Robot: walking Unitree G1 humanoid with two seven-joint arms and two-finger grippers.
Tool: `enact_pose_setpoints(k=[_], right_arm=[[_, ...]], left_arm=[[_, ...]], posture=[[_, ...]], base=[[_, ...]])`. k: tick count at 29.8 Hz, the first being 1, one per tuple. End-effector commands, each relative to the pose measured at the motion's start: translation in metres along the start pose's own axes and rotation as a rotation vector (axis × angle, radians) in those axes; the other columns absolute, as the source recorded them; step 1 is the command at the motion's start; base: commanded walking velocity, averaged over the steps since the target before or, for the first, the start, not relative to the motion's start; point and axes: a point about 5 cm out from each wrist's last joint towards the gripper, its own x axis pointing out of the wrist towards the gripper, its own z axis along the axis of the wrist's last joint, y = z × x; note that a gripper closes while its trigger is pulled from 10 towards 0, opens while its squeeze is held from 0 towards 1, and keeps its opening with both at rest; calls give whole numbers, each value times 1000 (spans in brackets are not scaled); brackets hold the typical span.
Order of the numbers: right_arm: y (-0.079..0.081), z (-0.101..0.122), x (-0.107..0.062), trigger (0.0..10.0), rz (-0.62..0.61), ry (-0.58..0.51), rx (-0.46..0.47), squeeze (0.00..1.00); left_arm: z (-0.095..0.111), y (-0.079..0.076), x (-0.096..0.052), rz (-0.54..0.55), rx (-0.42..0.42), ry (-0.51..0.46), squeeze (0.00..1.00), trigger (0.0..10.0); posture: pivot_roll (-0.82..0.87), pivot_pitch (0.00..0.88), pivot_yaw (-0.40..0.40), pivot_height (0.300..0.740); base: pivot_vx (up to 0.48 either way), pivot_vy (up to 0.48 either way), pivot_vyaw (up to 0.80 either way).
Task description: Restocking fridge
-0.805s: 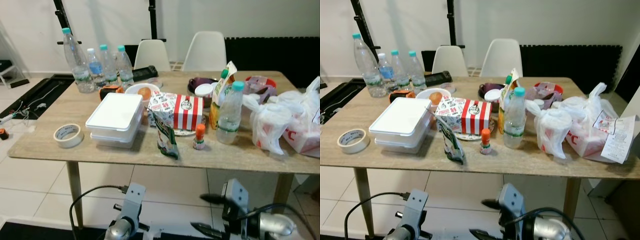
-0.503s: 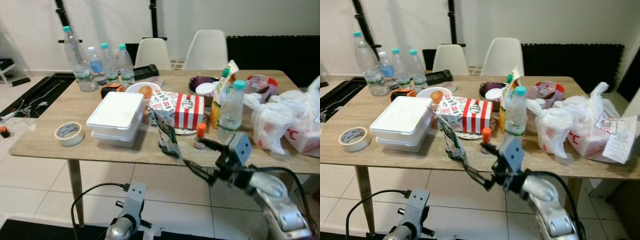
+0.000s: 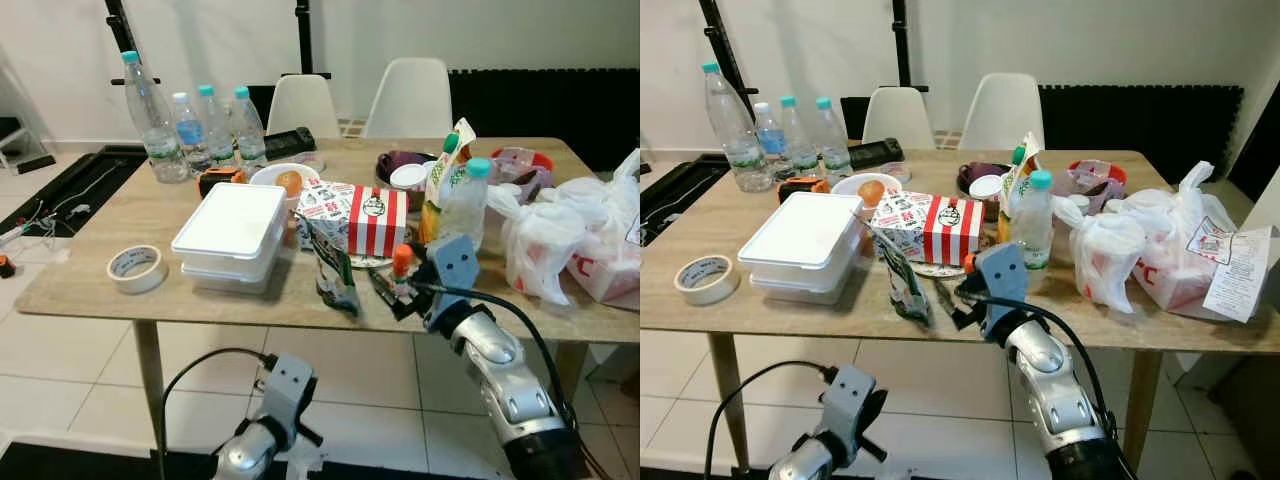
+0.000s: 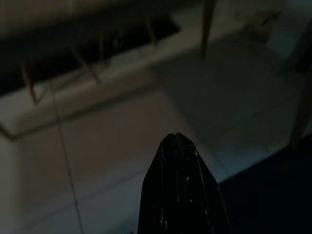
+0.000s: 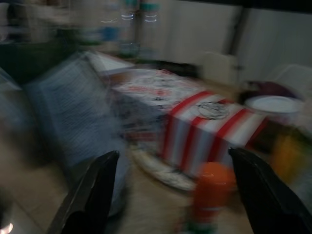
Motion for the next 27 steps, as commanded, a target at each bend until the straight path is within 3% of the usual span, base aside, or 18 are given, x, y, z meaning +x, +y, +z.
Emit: enact_pose_setpoints(k=[1, 5, 9, 16, 22, 27], right_arm=[[-7, -3, 1, 10000, -84, -2, 13, 0], [-13, -5, 8, 10000, -140, 5, 60, 0], [-16, -14, 18, 10000, -207, 36, 167, 0], [-8, -14, 33, 10000, -189, 49, 264, 0], [-1, -6, 42, 10000, -143, 32, 233, 0], [4, -6, 48, 10000, -108, 50, 152, 0]], left_arm=[[1, -3, -1, -17, -3, -20, 0, 10000], [3, -3, 0, -17, -4, -22, 0, 10000], [5, 0, 3, 5, -14, -17, 0, 10000], [16, -2, 6, -19, -15, -61, 0, 10000], [16, -1, 5, -12, -14, -64, 0, 10000], [14, 0, 2, -5, -13, -57, 0, 10000]], posture=[[-26, 40, 19, 740], [-23, 35, 21, 740], [-20, 33, 25, 740], [-10, 38, 24, 740], [2, 45, 17, 740], [9, 51, 14, 740]], base=[[0, 0, 0], [0, 0, 0], [0, 0, 0], [0, 0, 0], [0, 0, 0], [0, 0, 0]])
